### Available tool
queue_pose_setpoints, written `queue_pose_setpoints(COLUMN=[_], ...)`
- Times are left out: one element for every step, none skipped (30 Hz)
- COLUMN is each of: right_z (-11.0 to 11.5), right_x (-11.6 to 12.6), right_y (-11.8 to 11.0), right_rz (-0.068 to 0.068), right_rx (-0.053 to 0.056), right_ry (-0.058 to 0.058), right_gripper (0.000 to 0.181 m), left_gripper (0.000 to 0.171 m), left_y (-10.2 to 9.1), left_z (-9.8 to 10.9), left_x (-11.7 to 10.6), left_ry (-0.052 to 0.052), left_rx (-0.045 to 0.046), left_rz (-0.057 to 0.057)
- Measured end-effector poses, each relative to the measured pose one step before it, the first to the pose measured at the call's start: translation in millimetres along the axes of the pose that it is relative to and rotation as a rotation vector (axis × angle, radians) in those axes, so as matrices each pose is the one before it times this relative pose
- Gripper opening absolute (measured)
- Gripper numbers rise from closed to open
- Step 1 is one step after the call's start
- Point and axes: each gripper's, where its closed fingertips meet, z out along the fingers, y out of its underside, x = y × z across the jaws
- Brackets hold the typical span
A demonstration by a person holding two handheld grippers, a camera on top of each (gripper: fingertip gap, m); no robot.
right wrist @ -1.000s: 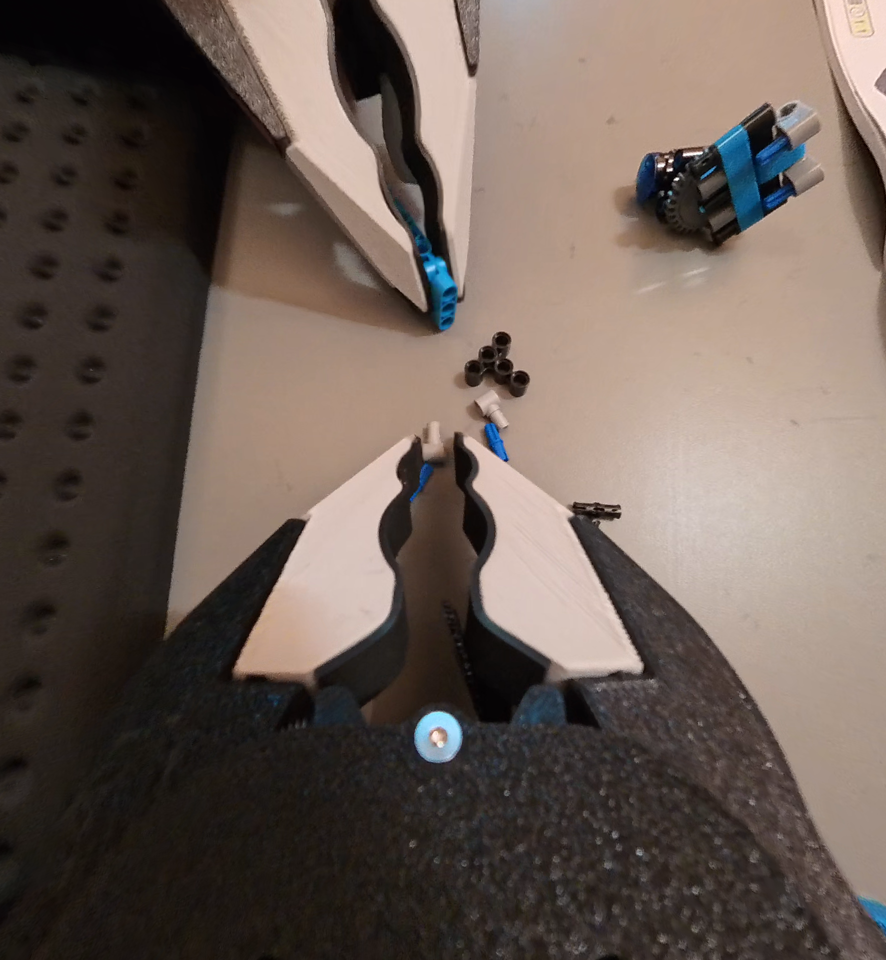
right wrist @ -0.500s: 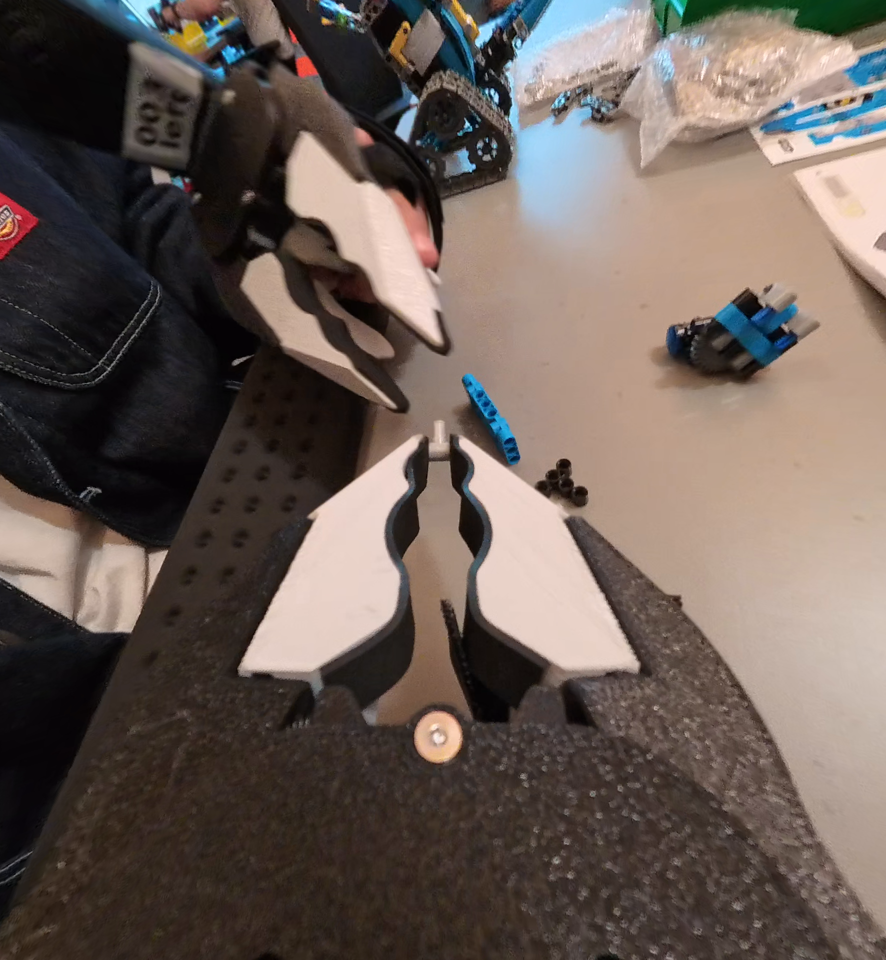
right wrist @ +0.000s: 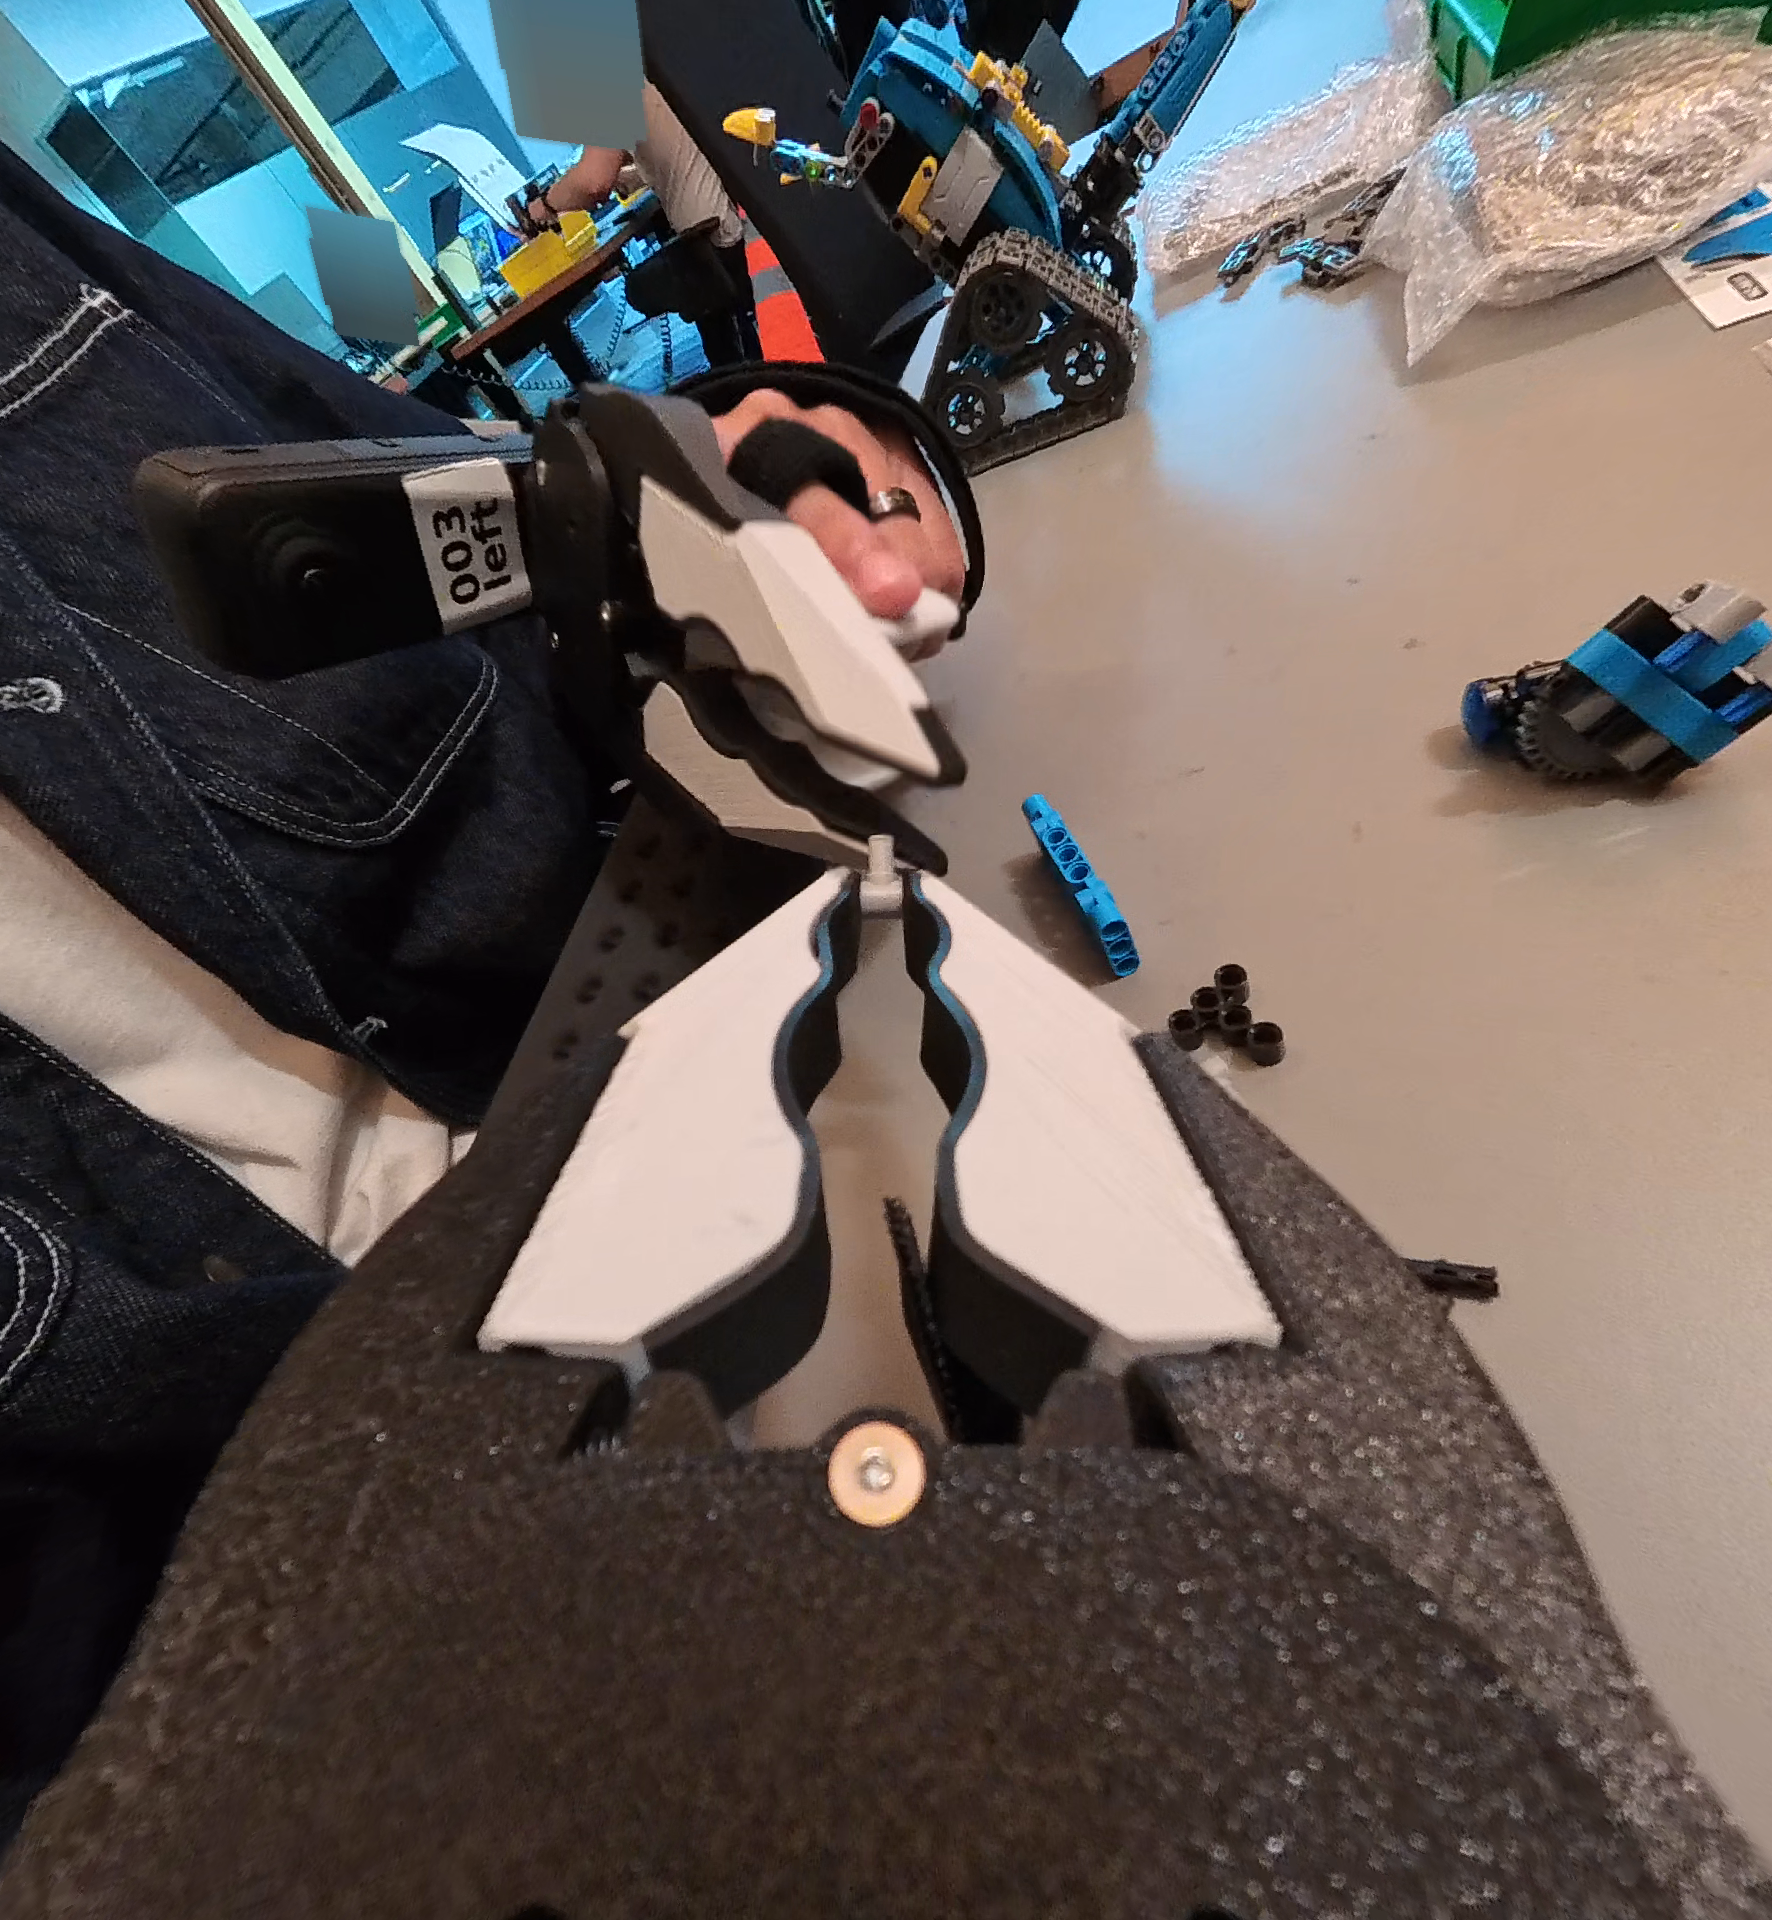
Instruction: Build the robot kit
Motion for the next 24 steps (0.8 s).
queue_pose_setpoints(right_z=[-0.03,-0.04,0.21,0.41,0.36,0.14,0.03,0.03,-0.03,0.02,-0.19,-0.69,-0.56,-0.07,0.63,0.78,0.41,0.06,0.09,0.36,0.70,0.54,0.79,0.82], right_x=[-0.94,-0.91,-0.76,0.14,0.62,-0.12,-0.05,0.71,0.67,0.53,-0.46,-2.20,-1.79,0.01,1.33,0.94,0.08,0.48,1.26,0.97,1.47,1.40,0.82,0.48], right_y=[-0.07,-0.59,1.02,1.60,0.79,0.12,0.46,0.32,0.22,-0.12,-1.68,-1.53,0.19,0.51,1.53,2.40,1.38,0.29,0.45,1.04,1.18,0.36,1.44,1.71], right_rz=[0.0021,-0.0005,0.0029,0.0036,0.0010,0.0009,-0.0015,-0.0056,-0.0007,-0.0003,-0.0019,0.0034,0.0059,0.0049,0.0038,0.0020,0.0039,-0.0003,-0.0079,-0.0115,-0.0172,-0.0209,-0.0117,-0.0016], right_rx=[0.0001,0.0025,-0.0068,-0.0085,-0.0037,-0.0010,-0.0039,-0.0023,-0.0016,0.0001,0.0090,0.0078,-0.0023,-0.0022,-0.0082,-0.0142,-0.0068,-0.0029,-0.0055,-0.0108,-0.0143,-0.0088,-0.0129,-0.0114], right_ry=[-0.0065,-0.0045,-0.0048,-0.0014,0.0035,-0.0013,0.0009,0.0064,0.0048,0.0022,-0.0010,-0.0129,-0.0133,-0.0023,0.0061,0.0041,-0.0017,0.0032,0.0113,0.0106,0.0173,0.0208,0.0119,0.0031], right_gripper=[0.007,0.007,0.007,0.007,0.007,0.007,0.007,0.007,0.007,0.007,0.007,0.007,0.007,0.007,0.007,0.007,0.007,0.007,0.007,0.007,0.007,0.007,0.007,0.007], left_gripper=[0.013,0.011,0.011,0.011,0.007,0.003,0.003,0.003,0.003,0.003,0.004,0.010,0.014,0.013,0.010,0.010,0.010,0.007,0.005,0.004,0.004,0.004,0.004,0.004], left_y=[-0.83,-0.93,-0.19,0.48,0.33,-0.08,0.25,0.53,0.55,0.09,-1.18,-1.89,-1.18,0.43,1.32,0.75,0.21,0.56,1.20,0.96,1.43,1.30,0.98,0.74], left_z=[-0.28,-0.32,-0.27,0.30,0.42,0.14,0.29,0.44,0.51,0.03,-0.69,-1.18,-0.52,0.25,0.77,0.39,0.19,0.52,0.81,0.57,0.59,0.43,0.21,0.33], left_x=[1.22,1.45,1.37,1.69,1.96,2.31,1.00,0.06,0.16,-0.61,-2.48,-3.11,-1.93,0.92,3.17,2.19,1.42,1.41,1.71,1.89,0.88,0.55,1.61,1.44], left_ry=[0.0092,0.0086,0.0061,0.0065,0.0069,0.0064,-0.0029,-0.0071,-0.0042,-0.0058,-0.0161,-0.0179,-0.0070,0.0083,0.0149,0.0039,-0.0016,0.0016,0.0053,0.0077,0.0014,0.0005,0.0072,0.0059], left_rx=[0.00534,0.00774,0.00329,-0.00190,-0.00018,0.00305,-0.00083,-0.00435,-0.00542,-0.00152,0.00776,0.01298,0.00581,-0.00417,-0.00605,-0.00270,-0.00203,-0.00527,-0.00664,-0.00597,-0.00830,-0.00501,-0.00338,-0.00429], left_rz=[-0.0065,-0.0055,0.0046,0.0067,0.0082,0.0129,0.0129,0.0127,0.0087,0.0047,0.0053,0.0029,-0.0061,-0.0072,0.0022,0.0161,0.0190,0.0104,0.0064,0.0090,0.0087,0.0070,0.0040,0.0025])
